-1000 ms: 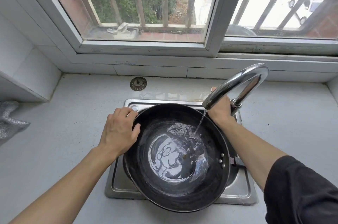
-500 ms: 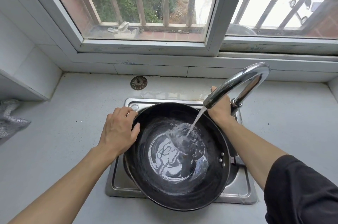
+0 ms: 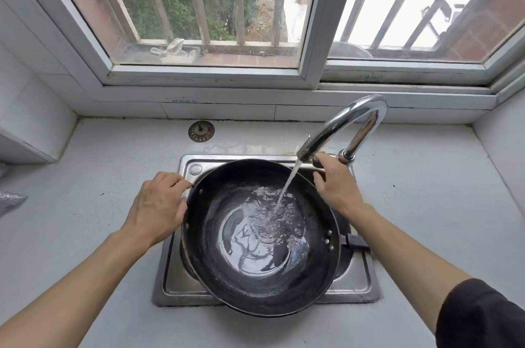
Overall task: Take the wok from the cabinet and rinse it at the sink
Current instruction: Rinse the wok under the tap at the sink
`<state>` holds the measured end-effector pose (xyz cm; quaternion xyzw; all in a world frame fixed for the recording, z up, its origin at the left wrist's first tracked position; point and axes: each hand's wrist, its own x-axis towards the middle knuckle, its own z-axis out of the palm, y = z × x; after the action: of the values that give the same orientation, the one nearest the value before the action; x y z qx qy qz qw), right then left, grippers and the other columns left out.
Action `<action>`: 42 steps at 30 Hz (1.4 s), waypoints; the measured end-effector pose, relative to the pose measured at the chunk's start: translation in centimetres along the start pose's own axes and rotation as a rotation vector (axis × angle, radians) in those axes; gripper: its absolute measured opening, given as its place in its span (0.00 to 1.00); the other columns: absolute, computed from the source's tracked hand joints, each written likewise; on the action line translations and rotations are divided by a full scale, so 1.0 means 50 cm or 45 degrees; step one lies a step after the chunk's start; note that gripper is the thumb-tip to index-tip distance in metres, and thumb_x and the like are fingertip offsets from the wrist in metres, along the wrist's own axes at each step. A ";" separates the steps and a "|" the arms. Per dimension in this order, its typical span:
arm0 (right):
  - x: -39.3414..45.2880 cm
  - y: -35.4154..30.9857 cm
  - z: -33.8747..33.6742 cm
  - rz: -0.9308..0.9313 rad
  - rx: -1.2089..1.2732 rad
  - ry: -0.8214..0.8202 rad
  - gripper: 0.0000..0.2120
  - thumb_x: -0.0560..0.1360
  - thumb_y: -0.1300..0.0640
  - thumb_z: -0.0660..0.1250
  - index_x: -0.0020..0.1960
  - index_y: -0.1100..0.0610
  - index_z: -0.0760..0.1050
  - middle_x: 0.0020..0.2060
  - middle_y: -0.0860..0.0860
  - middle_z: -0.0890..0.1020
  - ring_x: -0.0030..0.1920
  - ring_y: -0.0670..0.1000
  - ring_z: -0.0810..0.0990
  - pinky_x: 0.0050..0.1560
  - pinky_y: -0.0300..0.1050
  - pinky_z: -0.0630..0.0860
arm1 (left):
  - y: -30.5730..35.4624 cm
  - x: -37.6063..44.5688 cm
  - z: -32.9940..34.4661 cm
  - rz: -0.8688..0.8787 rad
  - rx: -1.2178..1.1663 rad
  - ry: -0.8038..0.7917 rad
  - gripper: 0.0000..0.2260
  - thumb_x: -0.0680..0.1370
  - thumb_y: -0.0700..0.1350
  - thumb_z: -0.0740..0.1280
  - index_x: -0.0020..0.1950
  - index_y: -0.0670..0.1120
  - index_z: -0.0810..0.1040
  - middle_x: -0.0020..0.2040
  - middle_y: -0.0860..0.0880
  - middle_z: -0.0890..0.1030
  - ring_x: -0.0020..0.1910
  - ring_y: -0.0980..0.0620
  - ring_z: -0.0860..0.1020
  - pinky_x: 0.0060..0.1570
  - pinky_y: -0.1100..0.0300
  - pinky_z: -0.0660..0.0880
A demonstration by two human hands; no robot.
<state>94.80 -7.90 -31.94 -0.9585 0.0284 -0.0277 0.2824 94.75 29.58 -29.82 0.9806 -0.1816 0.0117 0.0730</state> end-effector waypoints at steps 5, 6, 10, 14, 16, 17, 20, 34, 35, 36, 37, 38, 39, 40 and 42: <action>-0.110 0.045 -0.025 -0.027 -0.033 -0.146 0.16 0.76 0.60 0.65 0.64 0.53 0.74 0.58 0.49 0.79 0.58 0.50 0.75 0.63 0.46 0.71 | -0.014 -0.004 -0.006 0.070 0.008 0.009 0.11 0.70 0.38 0.71 0.52 0.44 0.81 0.49 0.48 0.81 0.51 0.44 0.77 0.47 0.48 0.77; -0.132 0.052 -0.029 -0.046 -0.042 -0.194 0.14 0.76 0.60 0.64 0.61 0.52 0.75 0.54 0.48 0.80 0.55 0.49 0.76 0.60 0.46 0.73 | -0.017 -0.003 -0.007 0.088 0.002 0.012 0.11 0.70 0.38 0.71 0.52 0.43 0.82 0.49 0.47 0.81 0.51 0.44 0.77 0.46 0.47 0.77; -0.211 0.093 -0.040 0.024 -0.212 -0.364 0.14 0.76 0.55 0.63 0.62 0.49 0.73 0.56 0.45 0.78 0.57 0.47 0.74 0.61 0.45 0.72 | -0.024 -0.009 -0.015 0.140 -0.004 0.016 0.11 0.69 0.39 0.72 0.51 0.44 0.82 0.49 0.48 0.81 0.51 0.43 0.77 0.46 0.47 0.77; -0.267 0.125 -0.048 0.163 -0.295 -0.393 0.21 0.75 0.50 0.67 0.66 0.50 0.71 0.60 0.46 0.77 0.61 0.51 0.73 0.63 0.46 0.70 | -0.031 -0.025 -0.020 0.199 -0.054 0.006 0.06 0.71 0.43 0.72 0.47 0.45 0.82 0.48 0.50 0.81 0.52 0.45 0.76 0.45 0.49 0.78; -0.281 0.132 -0.053 0.184 -0.316 -0.415 0.17 0.72 0.50 0.70 0.59 0.48 0.73 0.54 0.45 0.78 0.56 0.51 0.75 0.58 0.47 0.72 | -0.035 -0.034 -0.022 0.235 -0.076 -0.009 0.06 0.72 0.47 0.68 0.45 0.47 0.81 0.47 0.52 0.80 0.52 0.47 0.75 0.42 0.52 0.78; -0.286 0.135 -0.054 0.194 -0.313 -0.418 0.15 0.71 0.51 0.71 0.56 0.47 0.73 0.50 0.44 0.78 0.53 0.50 0.75 0.55 0.46 0.73 | -0.037 -0.039 -0.022 0.247 -0.080 -0.021 0.06 0.72 0.48 0.68 0.45 0.48 0.81 0.47 0.53 0.79 0.53 0.48 0.75 0.41 0.53 0.78; -0.293 0.141 -0.047 0.190 -0.299 -0.347 0.13 0.70 0.54 0.73 0.53 0.48 0.75 0.47 0.43 0.75 0.51 0.48 0.73 0.53 0.44 0.72 | -0.040 -0.052 -0.024 0.247 -0.083 -0.040 0.07 0.70 0.50 0.71 0.44 0.49 0.80 0.47 0.55 0.78 0.53 0.51 0.74 0.38 0.56 0.78; -0.265 0.167 0.004 0.174 -0.331 -0.249 0.16 0.64 0.65 0.72 0.49 0.54 0.73 0.47 0.49 0.74 0.49 0.53 0.70 0.50 0.49 0.72 | -0.075 -0.062 -0.023 0.586 0.115 0.099 0.06 0.71 0.33 0.67 0.39 0.44 0.75 0.43 0.49 0.77 0.44 0.46 0.77 0.24 0.56 0.74; -0.264 0.170 0.007 0.161 -0.308 -0.242 0.17 0.63 0.66 0.71 0.48 0.54 0.72 0.46 0.49 0.74 0.48 0.53 0.70 0.49 0.49 0.71 | -0.079 -0.059 -0.021 0.635 0.152 0.114 0.07 0.73 0.34 0.63 0.38 0.44 0.74 0.42 0.49 0.77 0.44 0.46 0.77 0.24 0.56 0.74; -0.265 0.171 0.010 0.150 -0.284 -0.236 0.18 0.62 0.68 0.71 0.47 0.55 0.71 0.45 0.49 0.73 0.48 0.53 0.69 0.49 0.49 0.71 | -0.084 -0.056 -0.018 0.669 0.189 0.119 0.08 0.73 0.33 0.60 0.38 0.44 0.73 0.42 0.49 0.77 0.44 0.45 0.76 0.25 0.56 0.74; -0.265 0.172 0.012 0.137 -0.263 -0.228 0.18 0.61 0.69 0.70 0.46 0.55 0.71 0.45 0.49 0.73 0.47 0.53 0.69 0.48 0.48 0.71 | -0.089 -0.054 -0.017 0.691 0.222 0.115 0.09 0.73 0.32 0.59 0.38 0.44 0.72 0.42 0.48 0.77 0.44 0.45 0.76 0.25 0.55 0.74; -0.266 0.173 0.014 0.125 -0.245 -0.218 0.18 0.61 0.70 0.69 0.46 0.55 0.71 0.45 0.49 0.72 0.47 0.52 0.68 0.48 0.48 0.70 | -0.094 -0.051 -0.013 0.714 0.249 0.110 0.10 0.72 0.31 0.59 0.38 0.44 0.72 0.42 0.48 0.77 0.44 0.45 0.77 0.26 0.55 0.74; -0.267 0.174 0.015 0.115 -0.226 -0.207 0.19 0.60 0.71 0.69 0.46 0.55 0.71 0.44 0.49 0.72 0.47 0.52 0.67 0.48 0.47 0.70 | -0.097 -0.050 -0.010 0.741 0.273 0.108 0.11 0.71 0.30 0.59 0.38 0.45 0.72 0.42 0.48 0.77 0.44 0.45 0.77 0.27 0.55 0.75; -0.267 0.175 0.014 0.109 -0.205 -0.199 0.19 0.60 0.72 0.68 0.46 0.55 0.71 0.44 0.49 0.72 0.47 0.52 0.67 0.48 0.47 0.69 | -0.101 -0.048 -0.008 0.768 0.295 0.106 0.11 0.70 0.29 0.59 0.38 0.45 0.72 0.42 0.48 0.77 0.44 0.44 0.77 0.28 0.55 0.76; -0.267 0.176 0.012 0.098 -0.179 -0.195 0.19 0.60 0.72 0.68 0.46 0.55 0.71 0.44 0.49 0.72 0.47 0.52 0.67 0.48 0.46 0.68 | -0.106 -0.045 -0.007 0.825 0.336 0.104 0.12 0.70 0.28 0.58 0.37 0.45 0.72 0.40 0.47 0.76 0.43 0.44 0.78 0.31 0.54 0.77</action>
<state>81.17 -14.04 -37.74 -0.9735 0.0454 0.0583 0.2165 94.54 35.30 -30.33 0.8717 -0.4773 0.0968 -0.0546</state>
